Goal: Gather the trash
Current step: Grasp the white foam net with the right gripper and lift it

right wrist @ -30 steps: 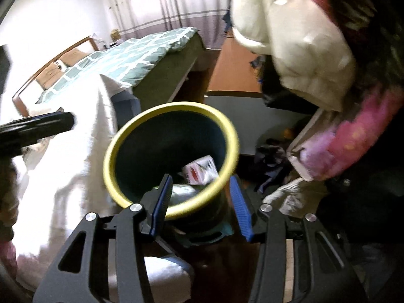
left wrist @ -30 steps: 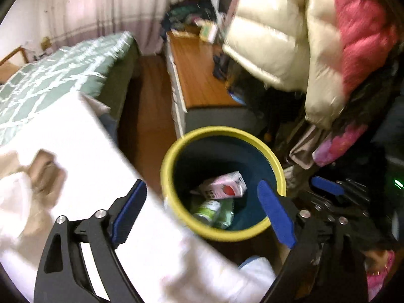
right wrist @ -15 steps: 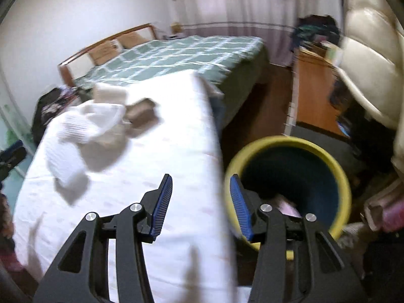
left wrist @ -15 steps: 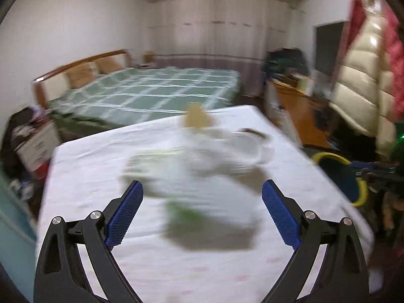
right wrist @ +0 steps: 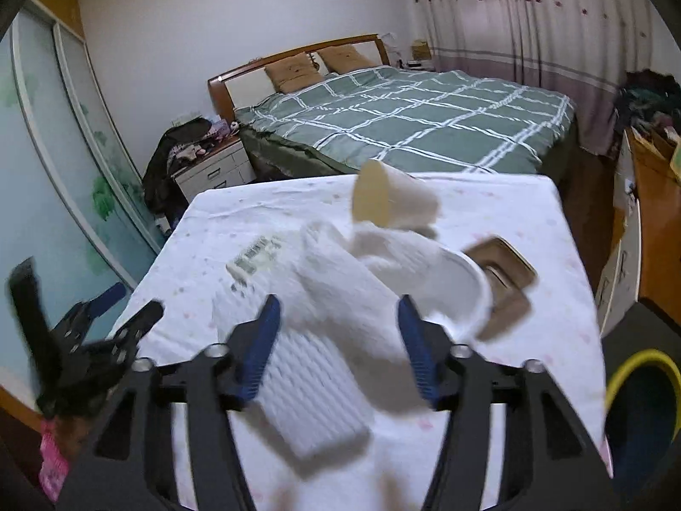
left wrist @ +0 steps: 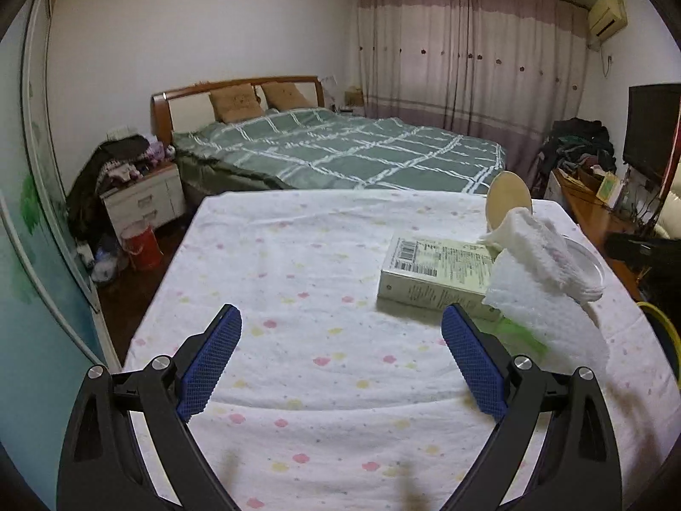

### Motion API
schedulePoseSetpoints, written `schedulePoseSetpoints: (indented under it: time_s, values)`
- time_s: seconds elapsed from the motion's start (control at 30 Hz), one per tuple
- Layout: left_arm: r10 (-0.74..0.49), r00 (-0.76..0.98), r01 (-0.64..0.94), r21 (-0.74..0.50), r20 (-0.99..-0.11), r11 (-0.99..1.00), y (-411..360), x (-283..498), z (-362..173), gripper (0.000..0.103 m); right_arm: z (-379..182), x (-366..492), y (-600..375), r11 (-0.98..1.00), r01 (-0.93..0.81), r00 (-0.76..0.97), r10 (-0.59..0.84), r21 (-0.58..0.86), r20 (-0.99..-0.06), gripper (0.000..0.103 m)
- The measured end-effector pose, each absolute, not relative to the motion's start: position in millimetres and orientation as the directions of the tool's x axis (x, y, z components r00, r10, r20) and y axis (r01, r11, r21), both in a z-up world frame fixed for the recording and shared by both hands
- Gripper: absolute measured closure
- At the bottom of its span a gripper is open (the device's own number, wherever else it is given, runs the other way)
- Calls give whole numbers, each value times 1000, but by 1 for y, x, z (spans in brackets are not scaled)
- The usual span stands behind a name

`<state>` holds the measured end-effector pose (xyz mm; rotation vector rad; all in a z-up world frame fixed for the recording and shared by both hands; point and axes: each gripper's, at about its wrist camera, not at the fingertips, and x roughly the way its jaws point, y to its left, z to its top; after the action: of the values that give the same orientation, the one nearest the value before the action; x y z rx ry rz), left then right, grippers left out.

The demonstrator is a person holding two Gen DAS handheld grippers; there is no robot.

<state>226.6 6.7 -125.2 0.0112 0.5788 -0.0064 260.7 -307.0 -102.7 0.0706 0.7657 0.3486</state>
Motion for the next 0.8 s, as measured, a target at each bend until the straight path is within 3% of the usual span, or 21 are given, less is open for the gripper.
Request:
schedulePoseSetpoints:
  time_s: [0.23, 0.3, 0.37, 0.43, 0.8]
  values:
    - [-13, 829, 30, 22, -560, 999, -11, 225, -128, 8, -123, 296, -284, 957, -257, 644, 274, 134, -714, 46]
    - [-19, 826, 39, 23, -563, 999, -13, 225, -129, 8, -127, 301, -285, 954, -262, 624, 282, 145, -729, 59]
    - [-22, 827, 44, 25, -562, 999, -15, 225, -129, 8, -128, 303, -286, 948, -270, 607, 303, 168, -735, 81]
    - [-22, 827, 46, 29, -562, 999, -16, 225, -129, 8, -123, 302, -288, 947, -271, 617, 310, 175, -723, 93]
    - [-32, 821, 54, 21, -571, 998, -19, 225, -130, 8, -52, 280, -311, 939, -272, 727, 343, 210, -594, 96]
